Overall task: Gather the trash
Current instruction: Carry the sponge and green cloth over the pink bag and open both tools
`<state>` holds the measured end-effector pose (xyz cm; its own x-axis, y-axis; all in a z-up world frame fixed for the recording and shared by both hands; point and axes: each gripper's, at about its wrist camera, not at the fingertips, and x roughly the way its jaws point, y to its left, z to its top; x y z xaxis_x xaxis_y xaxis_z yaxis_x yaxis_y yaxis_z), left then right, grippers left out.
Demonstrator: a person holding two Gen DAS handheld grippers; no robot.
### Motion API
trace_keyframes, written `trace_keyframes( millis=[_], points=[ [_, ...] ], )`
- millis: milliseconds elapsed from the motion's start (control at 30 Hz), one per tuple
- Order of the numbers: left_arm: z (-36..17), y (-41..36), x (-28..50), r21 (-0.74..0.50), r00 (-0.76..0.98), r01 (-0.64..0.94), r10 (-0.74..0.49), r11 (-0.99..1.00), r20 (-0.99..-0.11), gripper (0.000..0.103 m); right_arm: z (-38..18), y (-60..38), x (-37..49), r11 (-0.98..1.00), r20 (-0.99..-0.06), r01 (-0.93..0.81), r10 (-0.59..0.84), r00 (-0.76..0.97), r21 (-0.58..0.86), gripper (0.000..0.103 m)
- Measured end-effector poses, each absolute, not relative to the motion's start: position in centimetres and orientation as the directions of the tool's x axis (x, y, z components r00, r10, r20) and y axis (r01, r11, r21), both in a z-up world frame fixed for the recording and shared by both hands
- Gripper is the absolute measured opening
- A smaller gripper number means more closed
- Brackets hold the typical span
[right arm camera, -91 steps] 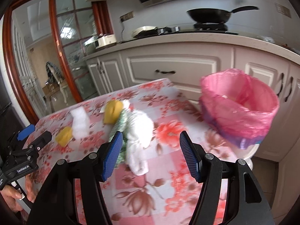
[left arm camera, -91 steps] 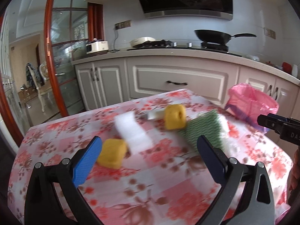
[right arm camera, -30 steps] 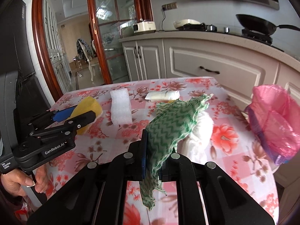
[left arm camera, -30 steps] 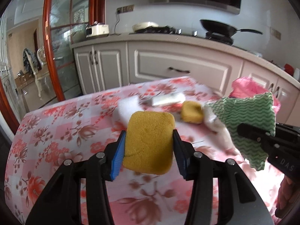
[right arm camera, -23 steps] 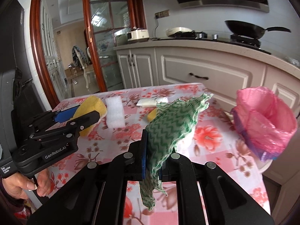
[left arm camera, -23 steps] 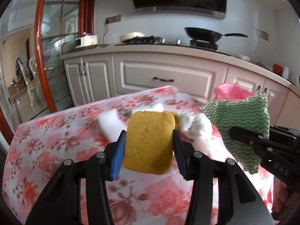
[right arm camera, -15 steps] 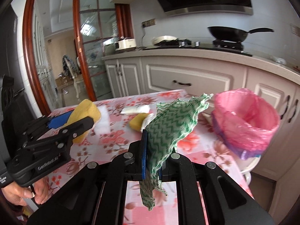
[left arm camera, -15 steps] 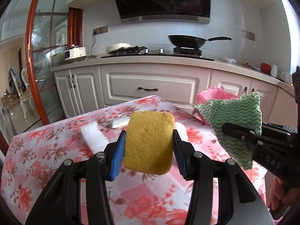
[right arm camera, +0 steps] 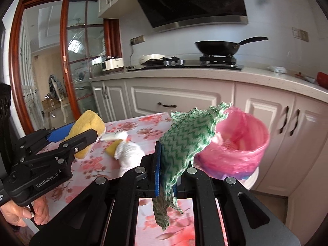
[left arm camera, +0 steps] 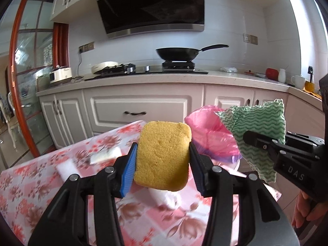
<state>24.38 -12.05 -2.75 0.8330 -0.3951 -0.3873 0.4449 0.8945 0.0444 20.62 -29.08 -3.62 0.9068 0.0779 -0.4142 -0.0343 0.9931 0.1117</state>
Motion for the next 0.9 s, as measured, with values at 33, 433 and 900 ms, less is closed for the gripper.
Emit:
trace_keyframes(
  millis=[33,433,900],
  points=[
    [-2.6,-12.5,24.7,0.045,0.830,0.452,-0.402,0.891,-0.386,0.047,-3.6,-29.6,20.8,0.994,-0.412,-0.025,0.068,0.909,0.110,0.010],
    [-0.9,-20.3,29.9,0.051,0.804,0.528,-0.480,0.848,-0.351,0.049,-3.0,-36.1,24.1,0.996,-0.388,0.053,-0.024,0.921,0.066,0.010],
    [-2.4,-28.9,38.9,-0.024,0.735,0.592,-0.551,0.806,-0.395,0.049,-4.6,-43.6,30.9,0.995,-0.424,0.081,-0.050,0.904,0.058,0.010]
  ],
)
